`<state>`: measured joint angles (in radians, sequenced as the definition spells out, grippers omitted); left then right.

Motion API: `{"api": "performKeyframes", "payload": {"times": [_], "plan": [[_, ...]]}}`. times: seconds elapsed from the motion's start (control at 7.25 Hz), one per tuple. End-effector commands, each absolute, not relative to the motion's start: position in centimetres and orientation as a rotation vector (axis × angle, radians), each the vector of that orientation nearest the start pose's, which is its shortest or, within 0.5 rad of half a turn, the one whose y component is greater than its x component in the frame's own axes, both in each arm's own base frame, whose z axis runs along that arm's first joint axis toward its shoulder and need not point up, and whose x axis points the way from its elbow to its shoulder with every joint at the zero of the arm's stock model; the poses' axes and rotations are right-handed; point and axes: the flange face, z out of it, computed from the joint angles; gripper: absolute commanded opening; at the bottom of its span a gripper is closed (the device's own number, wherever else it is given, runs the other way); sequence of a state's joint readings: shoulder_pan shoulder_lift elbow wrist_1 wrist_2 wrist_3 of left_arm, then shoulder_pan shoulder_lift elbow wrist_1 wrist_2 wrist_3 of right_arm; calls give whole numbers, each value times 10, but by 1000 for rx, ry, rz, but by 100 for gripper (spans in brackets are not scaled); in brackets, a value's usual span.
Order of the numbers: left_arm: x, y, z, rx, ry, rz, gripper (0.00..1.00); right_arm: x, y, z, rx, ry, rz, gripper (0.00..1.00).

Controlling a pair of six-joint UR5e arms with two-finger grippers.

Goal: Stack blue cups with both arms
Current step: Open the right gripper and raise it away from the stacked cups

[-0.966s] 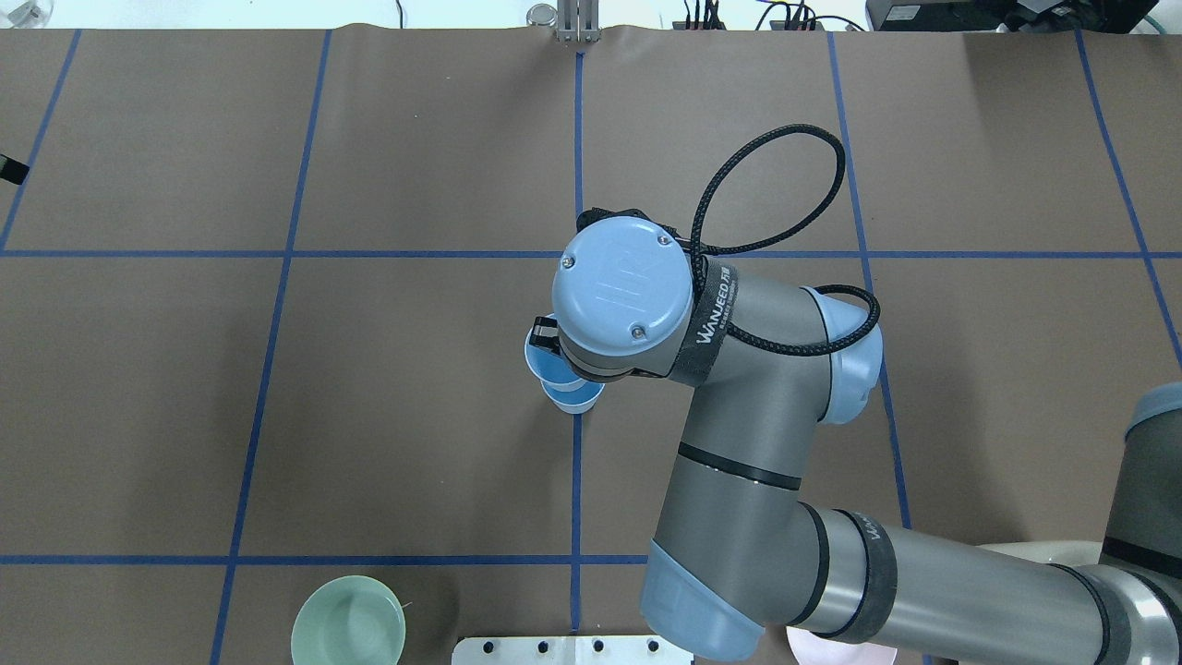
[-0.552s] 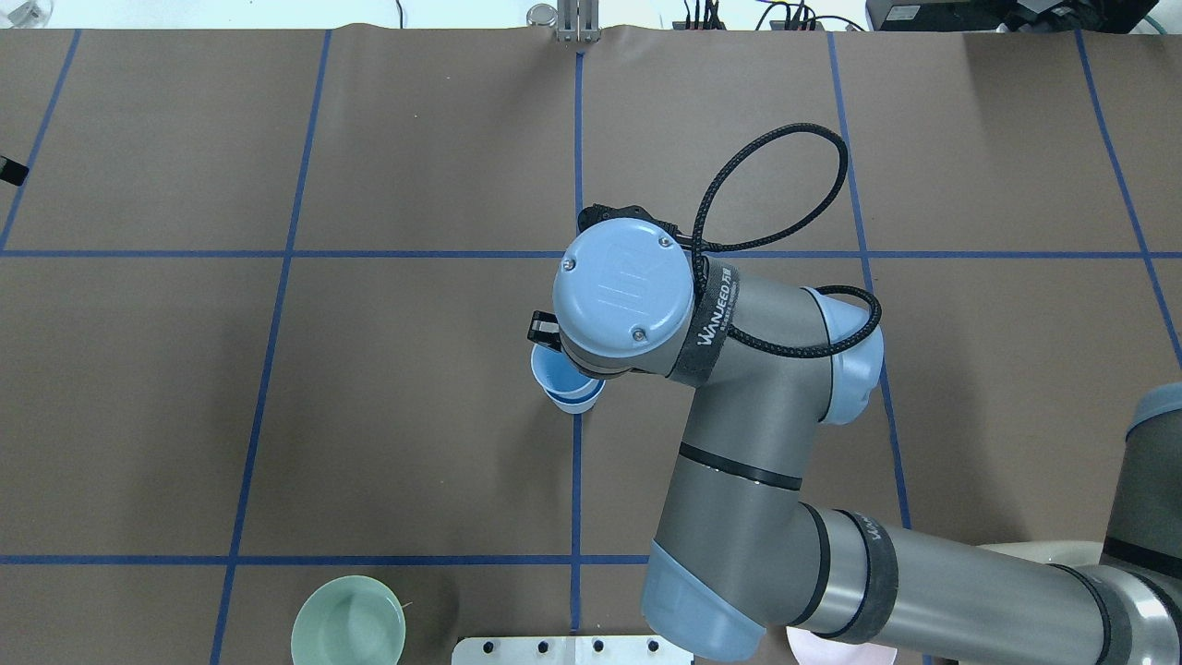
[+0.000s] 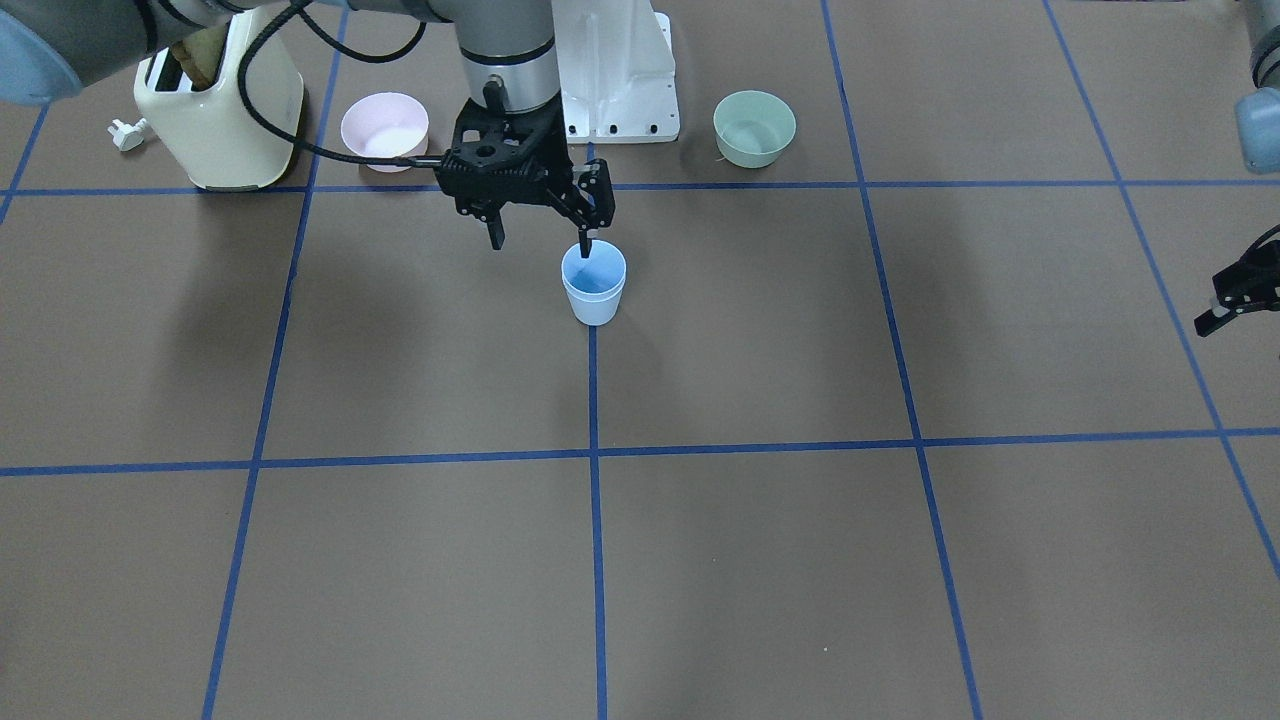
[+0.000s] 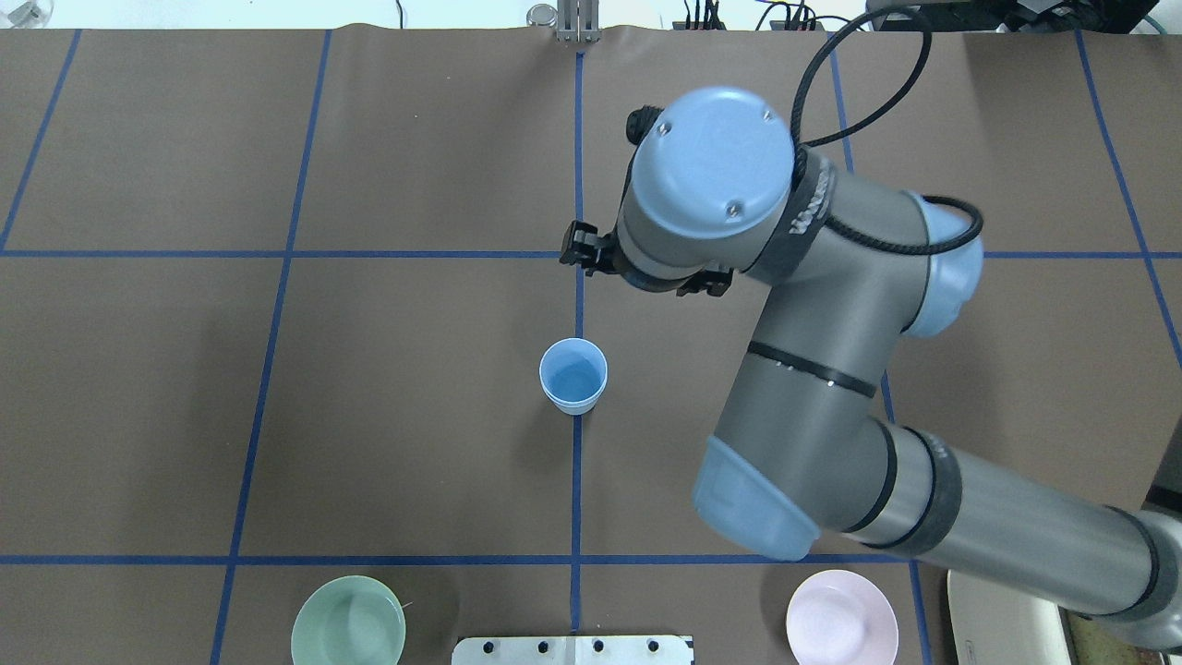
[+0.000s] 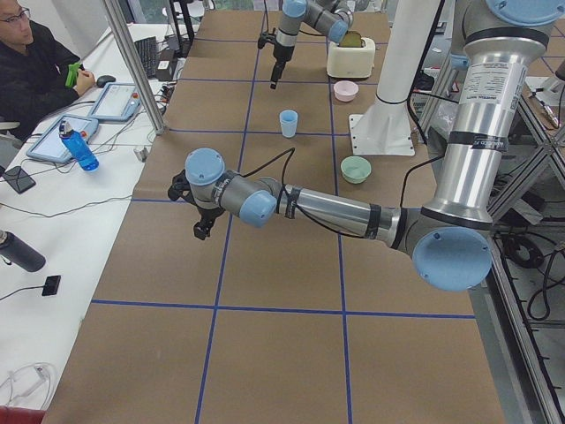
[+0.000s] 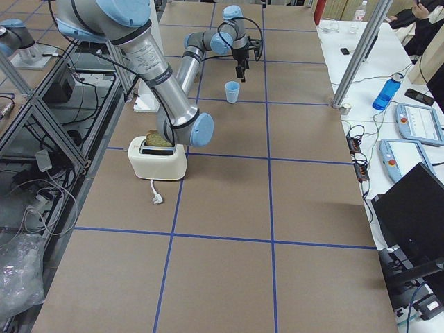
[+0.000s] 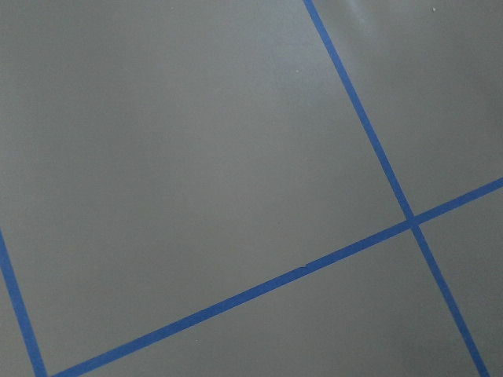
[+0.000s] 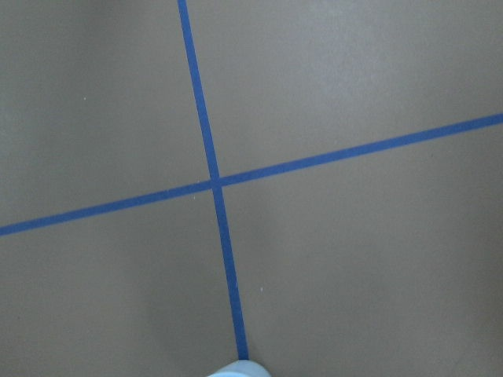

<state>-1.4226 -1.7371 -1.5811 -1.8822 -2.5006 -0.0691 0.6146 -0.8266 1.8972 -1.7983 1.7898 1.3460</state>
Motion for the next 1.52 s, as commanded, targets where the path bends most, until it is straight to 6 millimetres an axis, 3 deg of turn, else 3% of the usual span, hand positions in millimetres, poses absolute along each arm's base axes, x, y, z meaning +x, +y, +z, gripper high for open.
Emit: {"api": "performKeyframes", "payload": {"times": [0.0, 0.14, 0.41, 0.55, 0.83, 1.1, 1.38], "plan": [[-3, -578, 548, 374, 941, 318, 97, -356, -488, 169, 214, -817, 179, 100], [-17, -578, 563, 383, 929, 330, 97, -313, -511, 203, 234, -799, 125, 100], [-27, -578, 565, 393, 929, 328, 97, -196, -560, 286, 242, -790, 13, 100], [-27, -578, 566, 392, 929, 325, 97, -137, -576, 333, 223, -791, -26, 100], [-32, -579, 567, 374, 929, 308, 97, -32, -577, 427, 197, -797, -79, 100], [-32, -581, 565, 371, 930, 307, 97, 23, -567, 488, 198, -771, -120, 100], [-34, -581, 563, 375, 928, 305, 97, 42, -549, 541, 196, -767, -106, 100]]}}
